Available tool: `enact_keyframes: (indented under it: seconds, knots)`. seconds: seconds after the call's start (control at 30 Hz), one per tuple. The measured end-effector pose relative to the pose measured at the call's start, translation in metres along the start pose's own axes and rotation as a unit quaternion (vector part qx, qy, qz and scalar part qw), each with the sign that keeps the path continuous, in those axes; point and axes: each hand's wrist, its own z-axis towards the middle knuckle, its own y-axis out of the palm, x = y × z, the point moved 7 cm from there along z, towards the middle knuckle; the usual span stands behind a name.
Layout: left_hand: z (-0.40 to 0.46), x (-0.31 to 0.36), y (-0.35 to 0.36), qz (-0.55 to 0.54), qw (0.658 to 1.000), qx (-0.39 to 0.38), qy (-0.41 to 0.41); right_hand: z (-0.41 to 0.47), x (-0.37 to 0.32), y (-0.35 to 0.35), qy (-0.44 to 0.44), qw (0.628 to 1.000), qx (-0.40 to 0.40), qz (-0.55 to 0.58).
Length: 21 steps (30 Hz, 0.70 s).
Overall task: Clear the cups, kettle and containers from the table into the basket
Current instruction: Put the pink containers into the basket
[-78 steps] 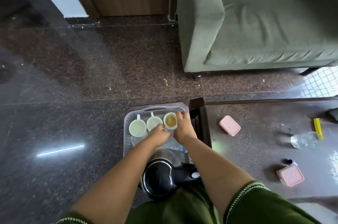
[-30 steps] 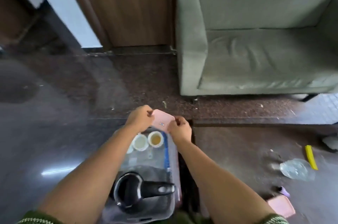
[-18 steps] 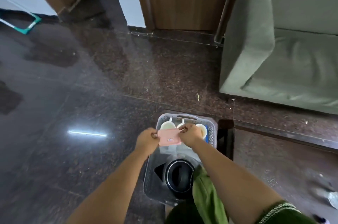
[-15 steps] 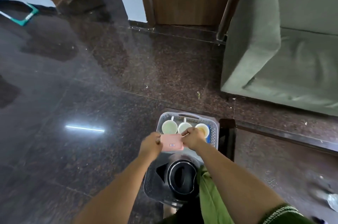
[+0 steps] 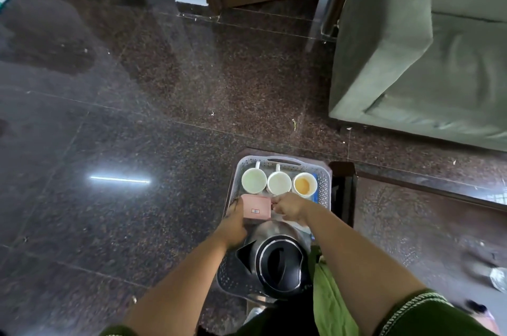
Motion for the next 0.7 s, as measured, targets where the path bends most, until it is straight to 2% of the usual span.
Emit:
enact_keyframes:
  seconds: [0.1, 0.2, 0.37, 0.43, 0.53, 0.6, 0.7]
  knots:
    - [0.001, -0.008, 0.007, 0.071, 0.997, -0.02, -0.011, -0.004, 0.002, 0.004, -0.007, 1.0, -0.001, 0.008]
    - [0.001, -0.004, 0.009, 0.109, 0.992, -0.053, -0.017, -0.008, 0.004, 0.01, -0.008, 0.997, 0.008, 0.07]
    - [-0.007, 0.02, -0.009, 0.16, 0.986, -0.034, -0.023, -0.029, 0.012, 0.01, 0.0, 0.991, 0.029, 0.131]
    - [-0.014, 0.037, -0.026, 0.196, 0.98, -0.002, -0.036, -0.047, 0.027, -0.005, 0.004, 0.987, 0.094, 0.13]
    - [-0.027, 0.078, -0.053, 0.232, 0.967, 0.097, -0.033, -0.087, 0.066, -0.036, 0.015, 0.96, 0.226, 0.165]
    - [-0.034, 0.115, -0.054, 0.196, 0.97, 0.141, -0.011, -0.117, 0.102, -0.054, 0.028, 0.927, 0.301, 0.221]
    - [-0.049, 0.19, -0.02, 0.061, 0.982, 0.166, 0.063, -0.157, 0.17, -0.073, 0.06, 0.878, 0.371, 0.298]
